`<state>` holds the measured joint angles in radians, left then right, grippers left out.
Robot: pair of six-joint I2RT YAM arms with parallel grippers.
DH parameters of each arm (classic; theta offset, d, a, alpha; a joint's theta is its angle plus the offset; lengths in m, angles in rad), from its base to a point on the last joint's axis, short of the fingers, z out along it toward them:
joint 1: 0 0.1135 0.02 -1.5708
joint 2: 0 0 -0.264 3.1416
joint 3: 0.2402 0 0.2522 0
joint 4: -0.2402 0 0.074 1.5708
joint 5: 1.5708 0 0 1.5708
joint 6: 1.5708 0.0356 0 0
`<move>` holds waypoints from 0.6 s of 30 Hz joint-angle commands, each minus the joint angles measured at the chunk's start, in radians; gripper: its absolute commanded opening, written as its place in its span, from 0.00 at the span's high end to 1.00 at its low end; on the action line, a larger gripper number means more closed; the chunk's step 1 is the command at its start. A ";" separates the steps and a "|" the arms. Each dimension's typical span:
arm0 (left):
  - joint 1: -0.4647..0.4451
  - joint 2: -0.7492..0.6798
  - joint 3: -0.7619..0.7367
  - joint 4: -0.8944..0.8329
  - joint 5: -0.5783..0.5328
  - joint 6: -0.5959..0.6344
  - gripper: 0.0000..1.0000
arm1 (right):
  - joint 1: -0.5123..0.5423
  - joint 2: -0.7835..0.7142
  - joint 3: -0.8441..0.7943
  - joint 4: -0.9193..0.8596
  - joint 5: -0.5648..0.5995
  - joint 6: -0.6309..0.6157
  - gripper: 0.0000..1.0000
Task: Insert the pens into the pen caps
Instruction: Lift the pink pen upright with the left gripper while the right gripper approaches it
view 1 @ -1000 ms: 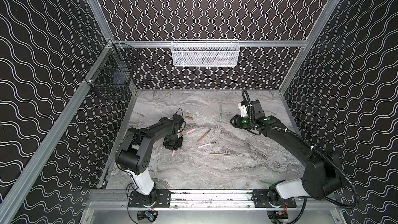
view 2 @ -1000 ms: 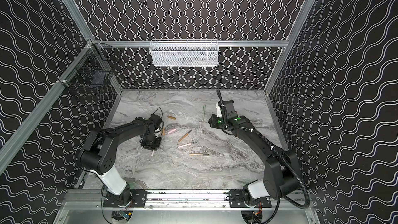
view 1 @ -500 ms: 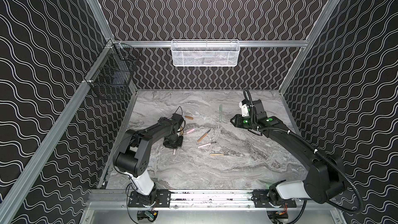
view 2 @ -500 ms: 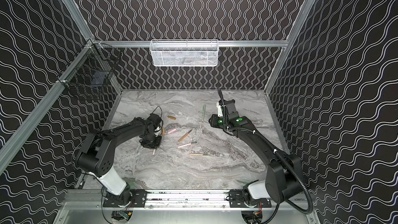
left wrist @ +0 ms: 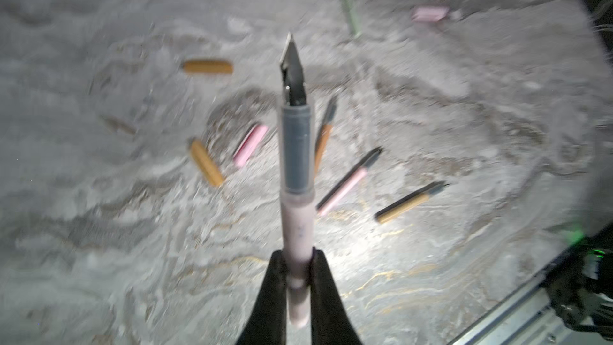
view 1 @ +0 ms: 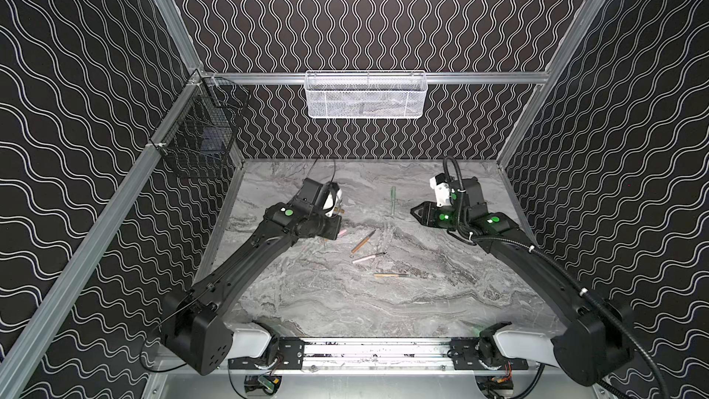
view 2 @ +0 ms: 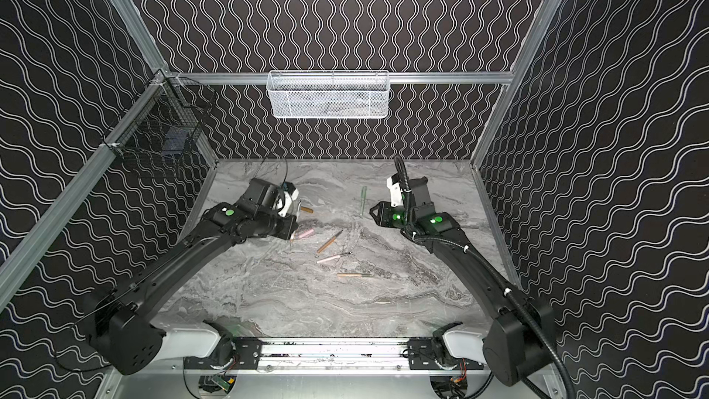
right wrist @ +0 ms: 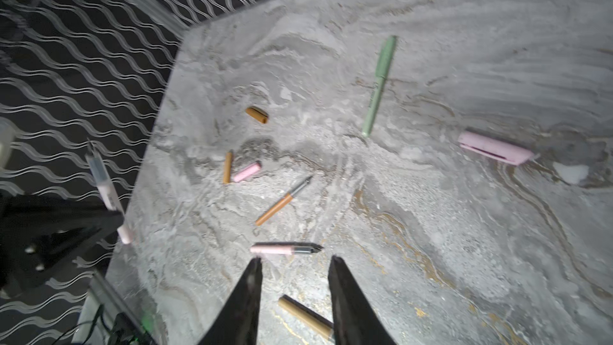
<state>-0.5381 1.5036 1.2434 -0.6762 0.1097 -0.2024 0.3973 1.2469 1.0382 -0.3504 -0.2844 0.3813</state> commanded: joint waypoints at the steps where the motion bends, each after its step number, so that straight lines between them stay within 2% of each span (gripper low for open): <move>1: -0.029 0.023 0.042 0.182 0.098 0.032 0.97 | 0.000 -0.059 -0.027 0.108 -0.071 0.004 0.63; 9: -0.054 0.143 0.108 0.465 0.325 0.060 0.97 | 0.017 -0.177 -0.105 0.316 -0.182 0.044 0.57; 12: -0.055 0.160 0.080 0.533 0.360 0.045 0.97 | 0.033 -0.158 -0.085 0.341 -0.185 0.038 0.55; 18: -0.065 0.089 -0.028 0.638 0.374 0.002 0.98 | 0.147 -0.084 0.016 0.312 -0.134 0.000 0.51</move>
<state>-0.5964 1.6176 1.2331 -0.1608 0.4511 -0.1818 0.5175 1.1404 1.0206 -0.0837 -0.4389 0.4023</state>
